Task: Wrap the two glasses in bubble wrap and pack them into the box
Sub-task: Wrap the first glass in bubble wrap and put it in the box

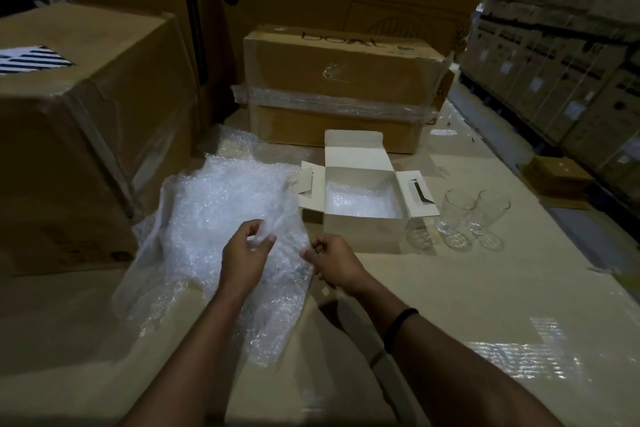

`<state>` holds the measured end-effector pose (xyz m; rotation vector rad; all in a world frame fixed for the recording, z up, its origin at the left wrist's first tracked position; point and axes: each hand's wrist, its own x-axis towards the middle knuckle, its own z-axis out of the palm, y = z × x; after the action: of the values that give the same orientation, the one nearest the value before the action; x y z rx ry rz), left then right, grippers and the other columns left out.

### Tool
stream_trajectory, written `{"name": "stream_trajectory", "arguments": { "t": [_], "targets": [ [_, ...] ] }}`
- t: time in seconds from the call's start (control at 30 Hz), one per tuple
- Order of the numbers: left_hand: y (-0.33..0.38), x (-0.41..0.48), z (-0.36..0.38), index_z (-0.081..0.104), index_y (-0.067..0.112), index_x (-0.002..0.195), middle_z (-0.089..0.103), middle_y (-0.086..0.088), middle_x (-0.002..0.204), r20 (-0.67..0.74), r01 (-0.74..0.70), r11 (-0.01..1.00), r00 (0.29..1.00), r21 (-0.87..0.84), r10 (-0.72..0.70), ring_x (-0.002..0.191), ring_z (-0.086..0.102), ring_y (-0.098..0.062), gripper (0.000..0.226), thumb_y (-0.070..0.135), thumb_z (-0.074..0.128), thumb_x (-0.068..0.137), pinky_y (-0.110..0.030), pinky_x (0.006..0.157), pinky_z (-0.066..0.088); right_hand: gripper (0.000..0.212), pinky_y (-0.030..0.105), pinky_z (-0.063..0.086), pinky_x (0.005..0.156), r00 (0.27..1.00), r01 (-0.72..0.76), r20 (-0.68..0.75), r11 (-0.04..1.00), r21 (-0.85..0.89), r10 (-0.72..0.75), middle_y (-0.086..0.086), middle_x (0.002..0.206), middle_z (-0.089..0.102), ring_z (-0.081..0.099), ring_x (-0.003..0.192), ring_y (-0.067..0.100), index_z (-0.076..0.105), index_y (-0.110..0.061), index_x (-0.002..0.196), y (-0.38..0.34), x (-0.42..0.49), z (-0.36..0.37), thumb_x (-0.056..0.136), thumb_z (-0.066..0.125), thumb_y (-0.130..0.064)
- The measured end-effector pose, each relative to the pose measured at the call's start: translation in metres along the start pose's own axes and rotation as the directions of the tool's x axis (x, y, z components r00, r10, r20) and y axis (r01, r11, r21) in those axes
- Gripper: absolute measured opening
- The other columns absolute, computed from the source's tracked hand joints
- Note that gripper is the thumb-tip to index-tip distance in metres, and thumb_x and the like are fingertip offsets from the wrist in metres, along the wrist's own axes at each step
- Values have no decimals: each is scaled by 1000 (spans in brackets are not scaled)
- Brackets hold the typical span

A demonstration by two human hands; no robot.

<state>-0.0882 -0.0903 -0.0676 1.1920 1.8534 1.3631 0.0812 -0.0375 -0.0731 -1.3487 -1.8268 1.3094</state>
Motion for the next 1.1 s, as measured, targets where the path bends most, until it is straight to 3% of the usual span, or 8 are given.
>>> {"name": "stream_trajectory", "arguments": {
  "t": [0.2, 0.43, 0.6, 0.73, 0.83, 0.93, 1.03, 1.1],
  "targets": [
    [7, -30, 16, 33, 26, 148, 50, 13, 128, 184, -122, 988, 977, 90, 104, 106, 53, -12, 90, 42, 81, 74, -33, 87, 48, 10, 36, 47, 51, 995, 66, -84, 978, 200, -50, 5, 76, 66, 59, 60, 23, 57, -12, 87, 12, -14, -50, 96, 59, -15],
    [20, -62, 54, 69, 27, 113, 64, 11, 111, 415, -294, 946, 884, 135, 216, 100, 61, -8, 35, 21, 77, 80, -40, 88, 54, 25, 44, 60, 71, 989, 53, -138, 760, 647, 49, 19, 103, 70, 69, 88, 34, 60, -3, 113, 48, -47, -116, 92, 53, 7],
    [26, -66, 82, 76, 17, 96, 60, -1, 90, 373, -761, 597, 647, 255, 665, 74, 56, -15, 30, -4, 62, 78, -29, 56, 50, 26, 49, 58, 84, 968, -146, -12, 597, 789, 252, 25, 97, 57, 65, 88, 33, 49, 13, 116, 80, -68, -146, 91, 42, 15],
    [37, -76, 104, 77, 21, 92, 62, -9, 99, 353, -779, 506, 621, 370, 699, 77, 56, -23, 30, 10, 52, 80, -26, 63, 44, 34, 53, 59, 76, 902, -117, -72, 402, 908, 426, 26, 114, 62, 68, 94, 37, 67, 0, 109, 102, -88, -186, 103, 36, -11],
    [39, -83, 114, 78, 25, 90, 64, -12, 113, 416, -723, 519, 688, 455, 595, 96, 61, -32, 37, 20, 45, 74, -39, 76, 52, 68, 54, 57, 79, 901, -146, -16, 338, 930, 433, 23, 112, 69, 67, 102, 37, 63, -11, 122, 111, -103, -223, 89, 39, -65],
    [45, -90, 116, 71, 33, 113, 60, 0, 131, 488, -573, 596, 812, 562, 320, 115, 56, -27, 48, 38, 44, 75, -40, 95, 41, 79, 56, 54, 82, 904, -272, 20, 539, 797, 426, 24, 114, 68, 63, 107, 43, 60, -11, 119, 106, -115, -246, 79, 40, -77],
    [52, -92, 110, 66, 34, 121, 58, 11, 131, 522, -342, 829, 850, 442, 73, 119, 55, -14, 64, 62, 49, 66, -28, 100, 40, 34, 40, 57, 67, 914, -275, -107, 792, 545, 391, 22, 109, 69, 67, 90, 33, 59, -8, 121, 107, -120, -250, 91, 66, -22],
    [61, -89, 106, 72, 32, 104, 69, 5, 114, 485, -90, 978, 875, 187, -12, 107, 63, -15, 32, 47, 69, 75, -20, 84, 50, 39, 36, 58, 62, 917, -255, -180, 870, 423, 356, 26, 103, 69, 68, 79, 32, 59, 1, 118, 111, -120, -248, 80, 69, 6]
  ]
}}
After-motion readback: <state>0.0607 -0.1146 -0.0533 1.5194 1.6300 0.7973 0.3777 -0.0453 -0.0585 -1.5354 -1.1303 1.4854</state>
